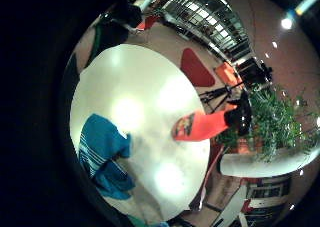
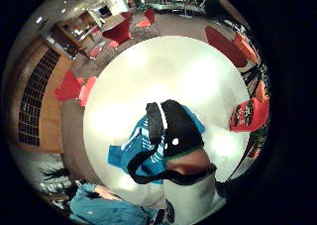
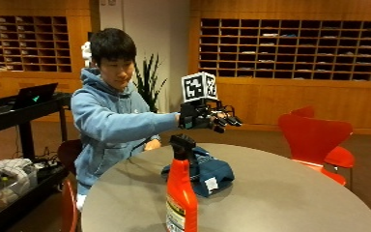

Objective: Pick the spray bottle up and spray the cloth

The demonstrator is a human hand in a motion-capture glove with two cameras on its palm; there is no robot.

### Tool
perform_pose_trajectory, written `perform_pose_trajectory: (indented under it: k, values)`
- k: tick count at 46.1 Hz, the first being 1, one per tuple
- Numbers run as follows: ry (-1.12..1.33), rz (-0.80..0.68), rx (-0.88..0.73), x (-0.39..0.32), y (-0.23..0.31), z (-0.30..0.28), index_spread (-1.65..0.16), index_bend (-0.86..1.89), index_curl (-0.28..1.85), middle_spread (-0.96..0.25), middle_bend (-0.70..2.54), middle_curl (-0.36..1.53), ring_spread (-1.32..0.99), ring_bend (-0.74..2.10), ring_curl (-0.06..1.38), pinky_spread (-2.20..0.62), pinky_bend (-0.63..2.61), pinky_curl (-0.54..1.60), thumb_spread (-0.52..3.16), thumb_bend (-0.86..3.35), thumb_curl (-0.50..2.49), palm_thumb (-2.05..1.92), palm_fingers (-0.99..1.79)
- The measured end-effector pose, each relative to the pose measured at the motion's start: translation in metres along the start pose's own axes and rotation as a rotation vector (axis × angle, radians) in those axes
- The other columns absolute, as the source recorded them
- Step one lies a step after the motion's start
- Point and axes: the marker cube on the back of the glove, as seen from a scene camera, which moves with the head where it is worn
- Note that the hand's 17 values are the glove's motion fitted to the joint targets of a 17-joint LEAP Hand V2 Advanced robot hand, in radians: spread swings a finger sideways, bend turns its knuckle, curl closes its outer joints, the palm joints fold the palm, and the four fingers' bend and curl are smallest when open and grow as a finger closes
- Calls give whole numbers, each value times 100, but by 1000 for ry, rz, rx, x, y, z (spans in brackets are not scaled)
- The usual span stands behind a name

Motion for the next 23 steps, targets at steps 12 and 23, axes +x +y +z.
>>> perform_pose_trajectory:
  k: [12,23]
  values:
    - [1,32,-35,-4,2,0,-31,19,22,-5,24,18,4,29,18,17,35,21,93,21,16,44,57]
    - [-2,77,-16,1,5,-4,-34,16,27,-5,21,24,6,26,21,21,31,25,108,12,21,44,52]
